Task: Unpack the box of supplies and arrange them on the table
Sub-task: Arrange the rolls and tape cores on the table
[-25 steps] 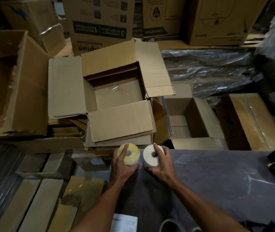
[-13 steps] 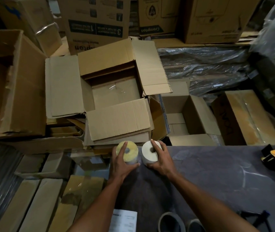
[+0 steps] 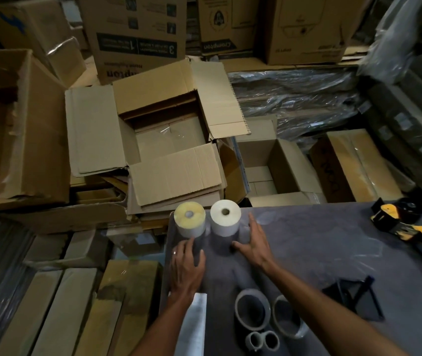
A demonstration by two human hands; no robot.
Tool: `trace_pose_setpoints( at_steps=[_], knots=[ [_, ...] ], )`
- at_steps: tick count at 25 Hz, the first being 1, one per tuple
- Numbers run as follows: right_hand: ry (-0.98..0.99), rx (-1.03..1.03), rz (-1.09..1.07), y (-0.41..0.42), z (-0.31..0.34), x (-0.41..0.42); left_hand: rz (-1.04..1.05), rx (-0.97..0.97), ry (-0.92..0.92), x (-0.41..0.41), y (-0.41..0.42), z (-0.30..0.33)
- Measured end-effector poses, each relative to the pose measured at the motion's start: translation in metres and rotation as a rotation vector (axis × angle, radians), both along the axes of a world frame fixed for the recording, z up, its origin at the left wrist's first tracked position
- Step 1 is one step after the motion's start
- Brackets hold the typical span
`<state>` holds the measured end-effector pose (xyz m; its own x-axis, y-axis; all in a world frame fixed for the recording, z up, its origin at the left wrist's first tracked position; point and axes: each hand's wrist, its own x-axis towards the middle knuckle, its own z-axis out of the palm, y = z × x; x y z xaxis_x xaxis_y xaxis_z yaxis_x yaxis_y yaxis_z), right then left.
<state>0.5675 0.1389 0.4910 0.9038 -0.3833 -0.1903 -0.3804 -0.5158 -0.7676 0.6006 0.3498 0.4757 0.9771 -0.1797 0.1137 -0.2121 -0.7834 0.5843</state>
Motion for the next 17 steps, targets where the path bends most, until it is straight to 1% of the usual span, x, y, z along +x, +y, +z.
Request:
trace_pose_setpoints(
  at_steps=[1,3,10,14,17],
  knots=[
    [-0.005,-0.002,-0.021,0.0,0.005,-0.009,-0.019,-0.036,-0.03,-0.006,-0.002,0.006],
    [-0.049,-0.031,-0.048,0.001,0.019,-0.032,-0.068,-0.05,-0.091,-0.02,-0.006,0.022],
    [-0.177,-0.152,-0.027,-0.015,0.062,-0.135,-0.269,-0.16,-0.228,-0.096,-0.024,0.078],
    [-0.304,-0.224,-0.076,-0.029,0.073,-0.206,-0.324,-0.221,-0.26,-0.154,-0.041,0.102],
    [-0.306,-0.24,-0.111,-0.04,0.073,-0.263,-0.367,-0.23,-0.257,-0.203,-0.057,0.109]
  ],
)
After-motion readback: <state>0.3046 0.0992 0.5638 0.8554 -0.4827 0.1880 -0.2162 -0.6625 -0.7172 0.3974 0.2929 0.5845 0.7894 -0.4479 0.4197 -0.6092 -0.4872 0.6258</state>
